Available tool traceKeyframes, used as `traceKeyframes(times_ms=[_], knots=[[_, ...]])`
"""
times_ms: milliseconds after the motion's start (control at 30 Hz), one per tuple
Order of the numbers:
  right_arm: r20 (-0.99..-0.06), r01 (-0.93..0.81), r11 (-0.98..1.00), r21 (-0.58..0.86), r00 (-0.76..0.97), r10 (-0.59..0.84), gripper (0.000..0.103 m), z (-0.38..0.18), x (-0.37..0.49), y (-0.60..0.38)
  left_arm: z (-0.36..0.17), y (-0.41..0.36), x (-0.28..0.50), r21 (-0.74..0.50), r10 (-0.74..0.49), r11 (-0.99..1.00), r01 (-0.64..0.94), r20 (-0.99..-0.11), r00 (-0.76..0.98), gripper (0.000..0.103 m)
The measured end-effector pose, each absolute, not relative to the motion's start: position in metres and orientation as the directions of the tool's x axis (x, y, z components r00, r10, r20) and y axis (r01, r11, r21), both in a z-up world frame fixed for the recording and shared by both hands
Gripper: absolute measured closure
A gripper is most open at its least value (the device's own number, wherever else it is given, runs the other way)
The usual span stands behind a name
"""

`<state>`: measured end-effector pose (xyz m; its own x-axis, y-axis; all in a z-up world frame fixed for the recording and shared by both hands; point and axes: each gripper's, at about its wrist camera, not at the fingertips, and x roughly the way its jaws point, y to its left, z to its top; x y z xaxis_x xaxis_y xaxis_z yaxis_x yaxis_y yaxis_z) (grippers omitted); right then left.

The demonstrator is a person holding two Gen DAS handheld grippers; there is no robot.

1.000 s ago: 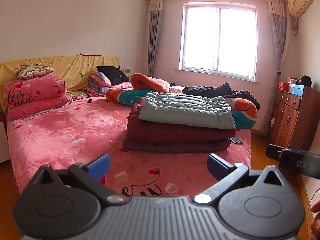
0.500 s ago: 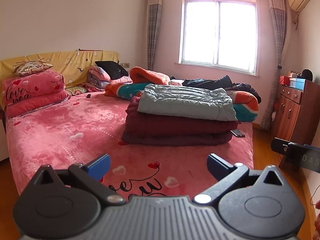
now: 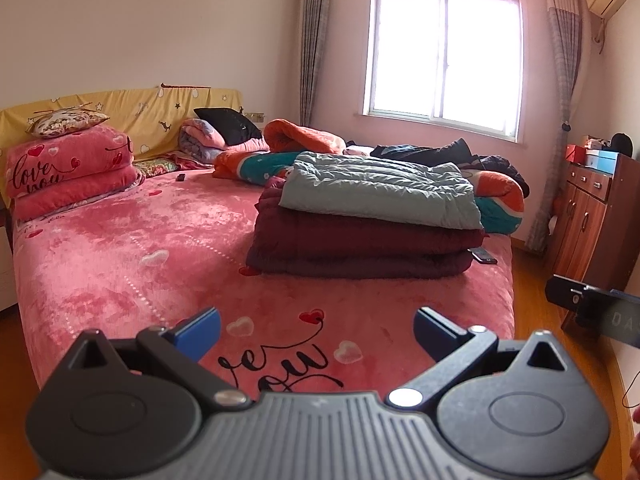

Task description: Fold large clothes

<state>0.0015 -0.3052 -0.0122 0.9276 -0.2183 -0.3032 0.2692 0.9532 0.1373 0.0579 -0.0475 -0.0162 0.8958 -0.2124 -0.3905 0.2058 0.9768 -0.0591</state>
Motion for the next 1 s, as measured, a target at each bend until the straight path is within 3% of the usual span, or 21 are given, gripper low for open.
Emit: traceKeyframes(times_ms=[1000], knots=[[-0.369, 0.243, 0.961, 0.13, 0.912, -0.181, 0.0, -0.028, 0.028, -0.324, -0.046, -0.055, 0.083, -0.068, -0.212, 0.977, 0.203, -0.437, 0.874, 0.001]])
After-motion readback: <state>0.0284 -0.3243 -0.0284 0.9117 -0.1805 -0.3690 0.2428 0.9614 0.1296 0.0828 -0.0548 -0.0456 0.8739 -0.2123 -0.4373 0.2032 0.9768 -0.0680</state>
